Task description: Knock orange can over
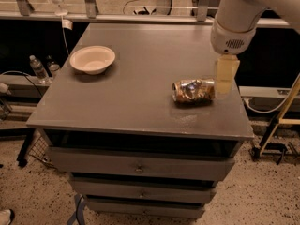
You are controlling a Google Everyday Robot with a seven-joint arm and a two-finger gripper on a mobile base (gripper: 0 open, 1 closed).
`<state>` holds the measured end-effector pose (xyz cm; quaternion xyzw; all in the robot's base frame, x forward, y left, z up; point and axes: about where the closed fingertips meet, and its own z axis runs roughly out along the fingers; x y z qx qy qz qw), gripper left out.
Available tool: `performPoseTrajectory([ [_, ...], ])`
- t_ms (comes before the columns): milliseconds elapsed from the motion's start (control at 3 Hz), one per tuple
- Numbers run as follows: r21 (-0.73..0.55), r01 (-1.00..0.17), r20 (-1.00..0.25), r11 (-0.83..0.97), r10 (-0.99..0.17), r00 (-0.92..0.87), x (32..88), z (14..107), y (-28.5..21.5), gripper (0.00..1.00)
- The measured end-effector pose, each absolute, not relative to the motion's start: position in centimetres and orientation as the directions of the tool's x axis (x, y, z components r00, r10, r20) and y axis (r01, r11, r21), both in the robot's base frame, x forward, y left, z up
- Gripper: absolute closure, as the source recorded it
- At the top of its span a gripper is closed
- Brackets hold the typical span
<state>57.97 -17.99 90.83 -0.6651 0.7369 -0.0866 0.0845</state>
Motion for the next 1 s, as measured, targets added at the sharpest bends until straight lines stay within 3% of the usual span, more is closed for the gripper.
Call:
performPoseTrajectory([
  [667,-0.270,-0.925,-0.112,0.267,-0.963,-0.245,55.9,91.4,-26.9,0.00],
  [1000,-0.270,-0.925,-0.112,0.267,-0.963,-0.245,55.9,91.4,-26.9,0.00],
])
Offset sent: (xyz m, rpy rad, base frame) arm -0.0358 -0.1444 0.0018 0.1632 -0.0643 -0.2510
